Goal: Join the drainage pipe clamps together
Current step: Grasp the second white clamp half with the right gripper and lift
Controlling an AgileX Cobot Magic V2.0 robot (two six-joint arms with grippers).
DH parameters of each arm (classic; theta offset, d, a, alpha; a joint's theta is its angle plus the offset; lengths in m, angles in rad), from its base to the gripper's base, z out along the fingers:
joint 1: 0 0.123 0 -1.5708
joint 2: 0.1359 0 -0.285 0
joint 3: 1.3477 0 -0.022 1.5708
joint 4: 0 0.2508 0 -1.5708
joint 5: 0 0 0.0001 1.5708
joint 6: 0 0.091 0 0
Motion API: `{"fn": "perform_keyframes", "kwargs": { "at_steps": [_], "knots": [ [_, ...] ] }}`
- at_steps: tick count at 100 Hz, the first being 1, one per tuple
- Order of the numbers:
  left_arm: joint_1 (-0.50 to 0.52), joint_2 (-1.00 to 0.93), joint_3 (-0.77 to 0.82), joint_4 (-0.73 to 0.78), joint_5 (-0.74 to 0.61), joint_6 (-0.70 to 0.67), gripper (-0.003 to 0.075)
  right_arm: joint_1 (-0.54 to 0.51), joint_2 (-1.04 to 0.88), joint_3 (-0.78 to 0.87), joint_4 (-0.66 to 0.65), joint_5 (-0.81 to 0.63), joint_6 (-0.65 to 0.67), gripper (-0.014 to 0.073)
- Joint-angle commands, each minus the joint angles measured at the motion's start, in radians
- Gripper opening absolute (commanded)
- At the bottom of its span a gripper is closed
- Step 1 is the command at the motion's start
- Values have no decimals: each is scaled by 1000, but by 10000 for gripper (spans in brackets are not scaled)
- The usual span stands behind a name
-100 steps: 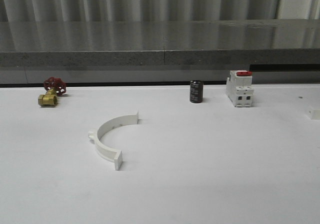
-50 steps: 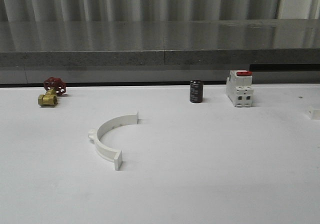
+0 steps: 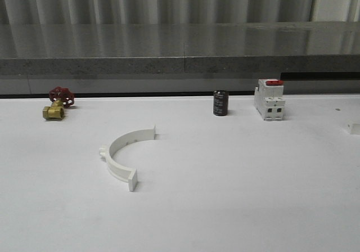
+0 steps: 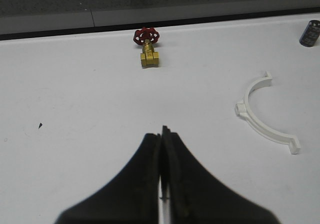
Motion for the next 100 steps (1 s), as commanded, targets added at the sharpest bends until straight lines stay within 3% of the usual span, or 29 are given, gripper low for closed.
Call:
{"fn": "perform_keyframes", "kwargs": {
  "at_steps": [1, 29, 43, 63, 72, 92, 100],
  "knots": [
    [2, 2, -27, -14, -72, -2, -21, -7, -44, -25, 8, -13, -8, 97],
    [2, 2, -27, -14, -72, -2, -21, -7, -45, -25, 65, -33, -8, 68],
    [2, 2, -27, -14, -72, -2, -21, 10, -65, -41, 114, 48, -6, 68],
    [2, 2, -27, -14, -72, -2, -21, 153, -147, -50, 104, 104, 77, 70],
    [2, 2, -27, -14, -72, -2, -21, 259, -178, -51, 57, 93, 174, 70],
    [2, 2, -27, -14, -72, -2, -21, 508, -150, -99, -202, 122, 562, 70],
    [2, 2, -27, -14, -72, -2, -21, 602, -126, -125, -252, 132, 653, 70]
  ]
}}
